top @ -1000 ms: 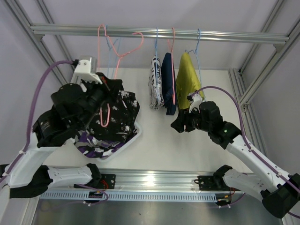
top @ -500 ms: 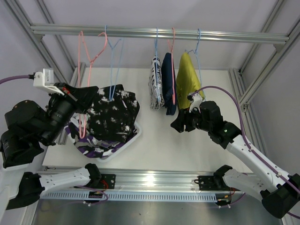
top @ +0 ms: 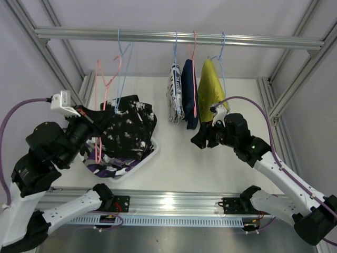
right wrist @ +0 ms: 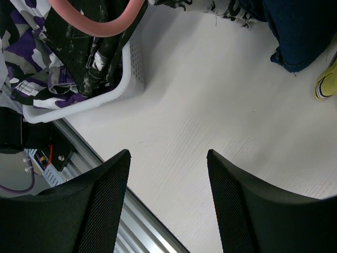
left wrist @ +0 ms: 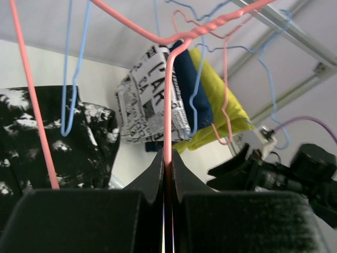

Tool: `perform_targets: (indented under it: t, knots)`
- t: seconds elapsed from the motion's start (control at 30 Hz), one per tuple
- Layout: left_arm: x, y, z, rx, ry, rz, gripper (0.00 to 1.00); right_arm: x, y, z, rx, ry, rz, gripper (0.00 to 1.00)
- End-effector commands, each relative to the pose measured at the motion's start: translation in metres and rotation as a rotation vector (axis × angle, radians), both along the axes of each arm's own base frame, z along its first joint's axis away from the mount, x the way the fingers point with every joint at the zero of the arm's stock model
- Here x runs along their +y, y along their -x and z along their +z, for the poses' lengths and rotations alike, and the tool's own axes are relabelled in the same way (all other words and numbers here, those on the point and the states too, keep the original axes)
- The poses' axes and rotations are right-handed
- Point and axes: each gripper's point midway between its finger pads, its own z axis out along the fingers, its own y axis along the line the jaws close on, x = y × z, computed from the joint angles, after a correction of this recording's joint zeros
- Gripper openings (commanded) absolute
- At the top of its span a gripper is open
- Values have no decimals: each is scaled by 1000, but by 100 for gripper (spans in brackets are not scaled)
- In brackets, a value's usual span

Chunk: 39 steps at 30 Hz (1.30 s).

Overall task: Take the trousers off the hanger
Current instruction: Place the hanger at the clothesline.

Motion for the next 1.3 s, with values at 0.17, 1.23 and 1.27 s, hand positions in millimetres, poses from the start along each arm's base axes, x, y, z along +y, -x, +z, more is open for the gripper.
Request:
perform_targets:
  t: [0.17, 1.23, 1.27]
  knots:
    - [-14, -38, 8, -17, 56, -52, 0, 0, -3, -1, -11, -7, -5, 65]
    - [9, -152, 16, -50, 289, -61, 0, 4, -19, -45, 121, 91, -9, 65]
    - [9, -154, 15, -49, 290, -59, 1, 4, -19, -45, 121, 92, -7, 65]
